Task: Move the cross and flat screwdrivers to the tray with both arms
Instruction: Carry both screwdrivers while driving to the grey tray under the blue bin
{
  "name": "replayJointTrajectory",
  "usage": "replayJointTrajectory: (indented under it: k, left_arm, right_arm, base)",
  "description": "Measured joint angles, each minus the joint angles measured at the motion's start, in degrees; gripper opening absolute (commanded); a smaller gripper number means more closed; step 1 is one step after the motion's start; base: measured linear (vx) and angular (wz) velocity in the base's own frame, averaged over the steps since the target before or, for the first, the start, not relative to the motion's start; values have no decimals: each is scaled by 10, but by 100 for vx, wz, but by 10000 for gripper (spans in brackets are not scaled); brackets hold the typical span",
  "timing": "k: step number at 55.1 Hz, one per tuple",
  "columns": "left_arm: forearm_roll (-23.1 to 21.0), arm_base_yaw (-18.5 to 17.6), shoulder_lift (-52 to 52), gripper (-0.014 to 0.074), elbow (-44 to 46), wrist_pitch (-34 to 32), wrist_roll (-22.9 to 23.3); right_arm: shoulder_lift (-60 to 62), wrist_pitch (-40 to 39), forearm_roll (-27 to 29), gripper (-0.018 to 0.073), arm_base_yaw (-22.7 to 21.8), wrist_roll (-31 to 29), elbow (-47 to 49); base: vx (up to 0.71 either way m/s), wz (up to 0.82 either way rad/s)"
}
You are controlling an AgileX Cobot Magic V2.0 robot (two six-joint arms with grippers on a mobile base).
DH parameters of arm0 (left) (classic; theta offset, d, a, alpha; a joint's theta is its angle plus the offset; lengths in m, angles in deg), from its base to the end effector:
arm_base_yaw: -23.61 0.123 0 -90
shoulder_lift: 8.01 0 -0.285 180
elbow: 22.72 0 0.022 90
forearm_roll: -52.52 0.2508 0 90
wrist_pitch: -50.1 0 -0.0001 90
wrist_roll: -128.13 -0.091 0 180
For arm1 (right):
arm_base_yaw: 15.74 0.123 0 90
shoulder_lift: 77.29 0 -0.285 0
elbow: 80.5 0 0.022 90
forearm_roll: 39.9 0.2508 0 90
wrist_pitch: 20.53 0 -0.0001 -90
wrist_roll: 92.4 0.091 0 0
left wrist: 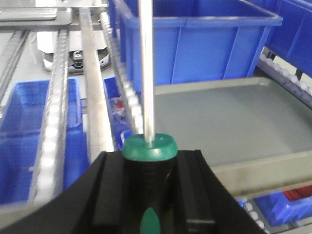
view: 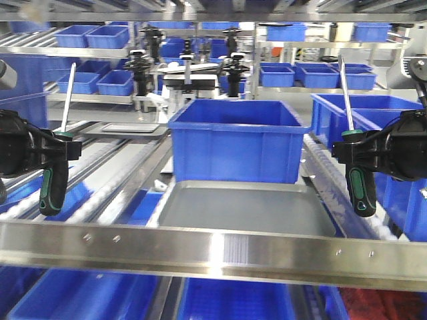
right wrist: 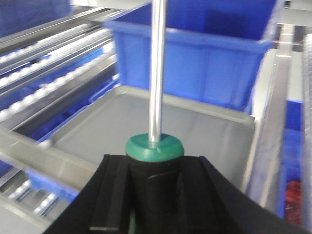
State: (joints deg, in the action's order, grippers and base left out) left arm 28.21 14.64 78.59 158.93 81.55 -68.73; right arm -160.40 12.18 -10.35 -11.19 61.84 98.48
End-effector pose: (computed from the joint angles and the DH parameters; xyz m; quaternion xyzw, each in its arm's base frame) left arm 0.3052 -0.0680 0.4151 0.0933 0.8310 -0.1521 0.5269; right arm 0.2907 0.0475 0.4187 -0.1086 0.8240 0.1327 0.5400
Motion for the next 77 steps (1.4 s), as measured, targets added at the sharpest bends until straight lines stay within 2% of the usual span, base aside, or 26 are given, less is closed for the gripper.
replayJointTrajectory:
  k: [39, 77]
  left_arm:
    - [0, 0, 0, 3, 0, 0, 0]
    - [0, 0, 0, 3, 0, 0, 0]
  right_arm:
    - [0, 0, 0, -8, 0, 0, 0]
    - [0, 0, 0, -8, 0, 0, 0]
  base:
    - [25, -13]
    - [9, -1]
